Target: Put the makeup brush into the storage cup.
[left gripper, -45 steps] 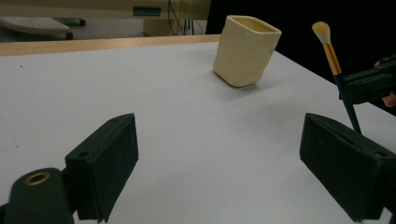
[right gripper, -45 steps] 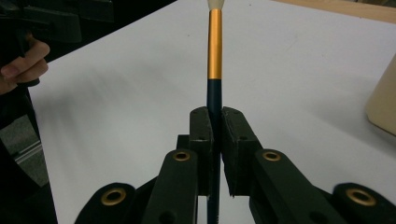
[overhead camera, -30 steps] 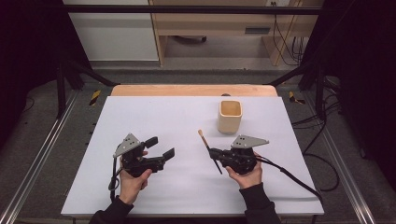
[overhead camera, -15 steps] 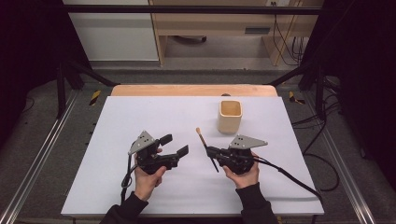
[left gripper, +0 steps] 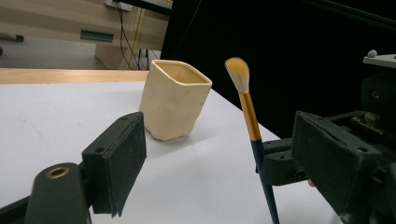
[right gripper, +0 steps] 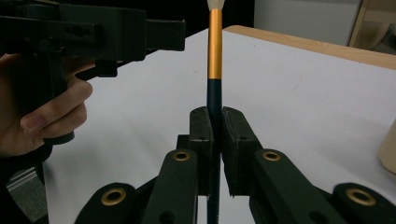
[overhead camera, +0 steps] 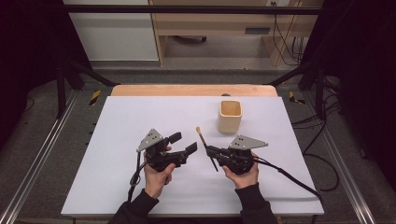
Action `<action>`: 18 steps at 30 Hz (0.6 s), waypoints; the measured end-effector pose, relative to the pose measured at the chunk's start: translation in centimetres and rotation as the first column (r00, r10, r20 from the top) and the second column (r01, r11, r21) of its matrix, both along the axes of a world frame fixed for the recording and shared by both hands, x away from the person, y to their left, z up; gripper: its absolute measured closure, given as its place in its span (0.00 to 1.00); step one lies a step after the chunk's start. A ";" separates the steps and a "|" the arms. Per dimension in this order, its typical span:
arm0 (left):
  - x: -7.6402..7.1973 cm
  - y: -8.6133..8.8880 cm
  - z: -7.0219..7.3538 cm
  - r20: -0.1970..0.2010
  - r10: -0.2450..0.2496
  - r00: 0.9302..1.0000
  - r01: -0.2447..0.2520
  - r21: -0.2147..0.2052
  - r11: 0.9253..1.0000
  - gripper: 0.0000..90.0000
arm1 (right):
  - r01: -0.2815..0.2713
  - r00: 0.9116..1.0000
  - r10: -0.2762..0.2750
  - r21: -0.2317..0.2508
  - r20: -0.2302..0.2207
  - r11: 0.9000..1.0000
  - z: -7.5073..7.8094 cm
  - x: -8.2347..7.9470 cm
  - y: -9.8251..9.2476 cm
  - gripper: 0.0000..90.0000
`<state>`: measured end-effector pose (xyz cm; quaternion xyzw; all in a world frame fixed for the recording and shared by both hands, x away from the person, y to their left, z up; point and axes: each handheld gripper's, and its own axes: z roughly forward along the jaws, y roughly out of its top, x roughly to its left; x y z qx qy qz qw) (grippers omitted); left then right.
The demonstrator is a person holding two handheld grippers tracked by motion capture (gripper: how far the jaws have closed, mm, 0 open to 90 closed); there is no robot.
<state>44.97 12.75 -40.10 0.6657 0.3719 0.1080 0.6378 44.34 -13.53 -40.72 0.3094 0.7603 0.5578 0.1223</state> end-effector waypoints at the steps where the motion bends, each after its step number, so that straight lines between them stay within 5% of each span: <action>1: 0.1 -0.3 0.0 0.000 -0.002 1.000 0.002 0.001 1.000 0.20 | 0.001 1.000 -0.001 -0.001 0.001 1.000 0.0 0.0 0.1 0.93; 9: 0.3 -1.4 -0.2 -0.006 -0.003 1.000 0.003 -0.004 1.000 0.25 | 0.000 1.000 0.000 -0.002 0.009 1.000 -0.1 -0.1 0.2 0.93; 18: 0.5 -2.2 -0.6 -0.028 -0.009 1.000 0.008 -0.036 0.999 0.41 | -0.007 1.000 0.007 -0.006 0.009 1.000 -0.1 -0.1 0.4 0.93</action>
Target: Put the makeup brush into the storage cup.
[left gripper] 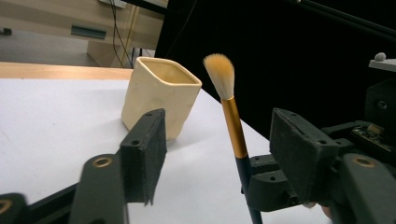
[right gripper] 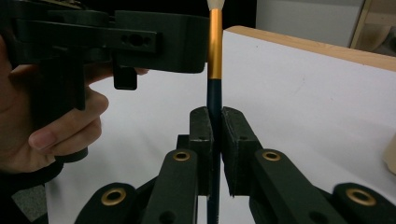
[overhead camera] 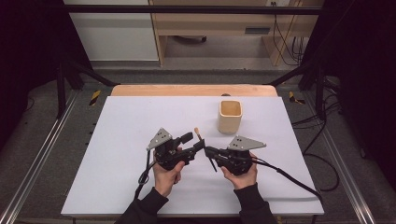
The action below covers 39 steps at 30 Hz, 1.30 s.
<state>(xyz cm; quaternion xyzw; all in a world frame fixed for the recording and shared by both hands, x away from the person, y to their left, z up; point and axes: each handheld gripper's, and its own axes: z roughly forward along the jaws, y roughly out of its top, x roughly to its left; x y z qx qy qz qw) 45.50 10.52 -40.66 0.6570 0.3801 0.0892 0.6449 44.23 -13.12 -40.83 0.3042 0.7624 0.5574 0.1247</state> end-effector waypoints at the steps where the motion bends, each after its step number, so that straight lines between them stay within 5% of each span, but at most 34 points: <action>1: 0.0 0.0 0.0 -0.003 0.001 1.000 -0.001 -0.003 1.000 0.44 | 0.000 1.000 0.000 -0.001 0.001 1.000 0.0 0.0 0.0 0.93; 23: -0.1 -0.9 -0.4 -0.050 0.010 0.999 -0.012 -0.045 0.999 0.84 | 0.006 1.000 -0.006 -0.015 0.008 1.000 0.1 -0.1 0.3 0.93; 39: -0.6 -1.2 -0.2 -0.034 -0.006 0.999 0.004 -0.055 0.998 0.92 | 0.000 1.000 0.000 -0.019 -0.002 1.000 0.0 -0.1 0.5 0.93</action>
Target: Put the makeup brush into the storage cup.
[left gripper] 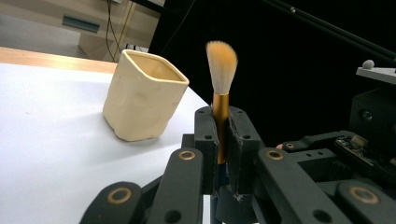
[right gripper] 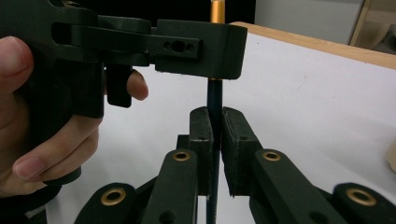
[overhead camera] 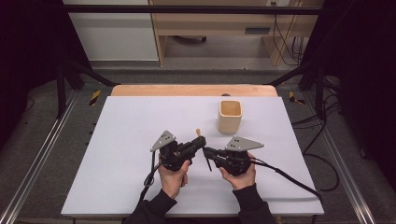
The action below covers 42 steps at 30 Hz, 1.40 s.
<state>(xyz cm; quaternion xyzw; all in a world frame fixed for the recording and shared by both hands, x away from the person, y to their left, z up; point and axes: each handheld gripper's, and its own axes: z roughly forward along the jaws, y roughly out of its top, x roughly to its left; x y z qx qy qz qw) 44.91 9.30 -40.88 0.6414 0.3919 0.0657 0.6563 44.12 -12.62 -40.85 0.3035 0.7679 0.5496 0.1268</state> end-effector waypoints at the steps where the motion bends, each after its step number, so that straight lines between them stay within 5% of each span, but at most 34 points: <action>1: 0.0 0.0 0.0 0.005 0.001 1.000 -0.001 0.006 1.000 0.92 | -0.001 1.000 0.001 0.002 -0.001 1.000 0.0 0.0 0.0 0.92; 12: -0.6 -0.6 0.7 0.054 -0.007 0.999 0.004 0.055 0.998 0.92 | 0.011 1.000 -0.011 -0.009 0.002 1.000 -0.1 0.2 0.0 0.80; 21: -0.8 -1.3 0.5 0.057 -0.018 0.998 0.014 0.073 0.997 0.92 | -0.002 1.000 0.001 -0.011 -0.006 1.000 -0.2 0.1 0.0 0.92; 29: -0.8 -1.1 0.5 0.060 -0.027 0.998 0.022 0.087 0.996 0.91 | -0.008 1.000 0.008 -0.010 -0.023 1.000 -0.2 0.1 0.1 0.93; 42: -0.6 0.8 1.5 0.088 -0.064 0.994 0.052 0.135 0.990 0.42 | 0.063 0.998 -0.063 -0.033 -0.006 0.997 -0.1 0.7 -0.2 0.93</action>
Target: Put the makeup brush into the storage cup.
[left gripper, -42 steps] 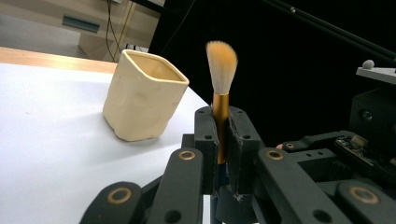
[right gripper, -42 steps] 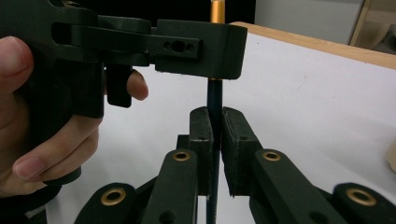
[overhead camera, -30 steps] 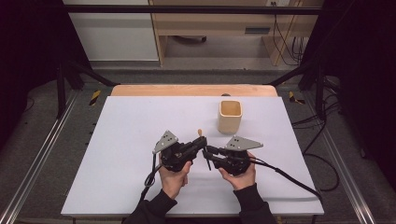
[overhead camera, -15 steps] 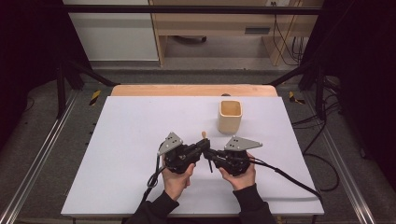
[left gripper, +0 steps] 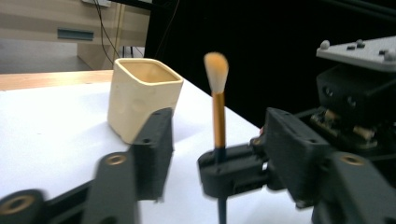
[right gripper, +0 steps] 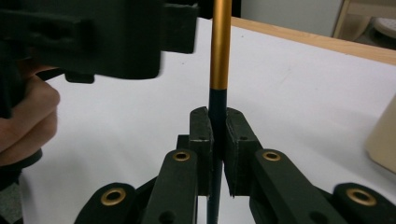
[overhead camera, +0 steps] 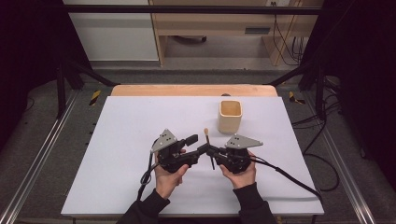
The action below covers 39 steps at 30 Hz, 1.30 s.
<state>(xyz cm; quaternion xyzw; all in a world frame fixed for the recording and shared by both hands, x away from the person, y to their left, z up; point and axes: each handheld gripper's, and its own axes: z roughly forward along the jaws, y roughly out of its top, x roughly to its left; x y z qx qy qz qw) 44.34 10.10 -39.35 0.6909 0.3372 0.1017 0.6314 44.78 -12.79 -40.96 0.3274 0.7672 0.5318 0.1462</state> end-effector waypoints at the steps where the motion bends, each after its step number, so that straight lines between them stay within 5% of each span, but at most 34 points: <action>1: 0.0 0.2 0.1 0.002 -0.005 1.000 0.005 0.009 1.000 0.40 | 0.007 1.000 -0.007 -0.002 0.007 1.000 0.1 0.0 -0.1 0.93; 8: -0.2 2.4 0.4 0.013 0.000 1.000 0.000 0.044 0.999 0.27 | 0.053 0.997 -0.053 0.000 0.048 0.999 0.9 0.5 -0.8 0.93; 17: -0.4 6.6 0.2 0.015 0.070 0.997 -0.072 0.092 0.993 0.17 | 0.110 0.991 -0.113 0.045 0.078 0.993 1.9 1.4 -1.7 0.93; 26: -0.9 10.3 -1.2 0.015 0.123 0.992 -0.124 0.188 0.974 0.10 | 0.161 0.980 -0.168 0.070 0.110 0.985 2.7 2.1 -2.5 0.93; 39: -1.3 13.9 -3.5 -0.016 0.199 0.980 -0.190 0.234 0.954 0.09 | 0.223 0.961 -0.242 0.139 0.136 0.965 3.7 3.4 -3.5 0.93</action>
